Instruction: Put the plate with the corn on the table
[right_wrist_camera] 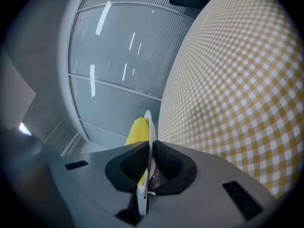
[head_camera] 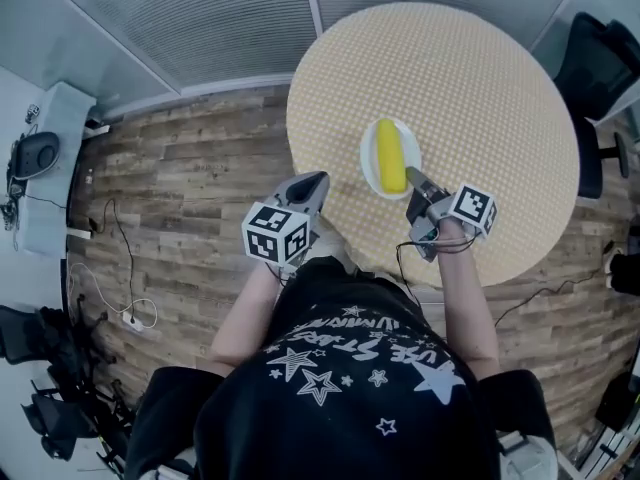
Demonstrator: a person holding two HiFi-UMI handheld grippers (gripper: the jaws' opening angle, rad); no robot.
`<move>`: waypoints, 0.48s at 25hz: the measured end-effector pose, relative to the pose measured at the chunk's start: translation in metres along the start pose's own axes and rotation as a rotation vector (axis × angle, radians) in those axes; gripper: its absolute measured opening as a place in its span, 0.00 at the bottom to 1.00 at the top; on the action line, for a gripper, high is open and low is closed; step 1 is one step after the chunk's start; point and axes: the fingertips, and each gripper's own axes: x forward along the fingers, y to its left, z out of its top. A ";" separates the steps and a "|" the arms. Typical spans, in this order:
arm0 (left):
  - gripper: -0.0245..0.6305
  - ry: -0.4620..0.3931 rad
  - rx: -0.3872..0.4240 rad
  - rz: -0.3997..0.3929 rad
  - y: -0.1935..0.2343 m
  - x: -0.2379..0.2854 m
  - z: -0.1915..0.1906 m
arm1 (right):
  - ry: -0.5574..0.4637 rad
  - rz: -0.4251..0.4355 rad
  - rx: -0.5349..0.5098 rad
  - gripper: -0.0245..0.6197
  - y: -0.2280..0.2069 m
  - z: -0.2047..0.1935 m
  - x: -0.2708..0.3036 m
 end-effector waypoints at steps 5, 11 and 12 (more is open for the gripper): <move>0.05 0.018 -0.025 0.008 0.000 0.010 -0.002 | 0.010 -0.010 0.008 0.10 -0.008 0.011 0.001; 0.05 0.027 -0.037 0.005 0.021 0.033 0.001 | 0.015 0.001 -0.001 0.10 -0.009 0.022 0.021; 0.05 0.030 -0.034 0.000 0.024 0.038 0.003 | 0.010 0.008 0.001 0.10 -0.008 0.024 0.026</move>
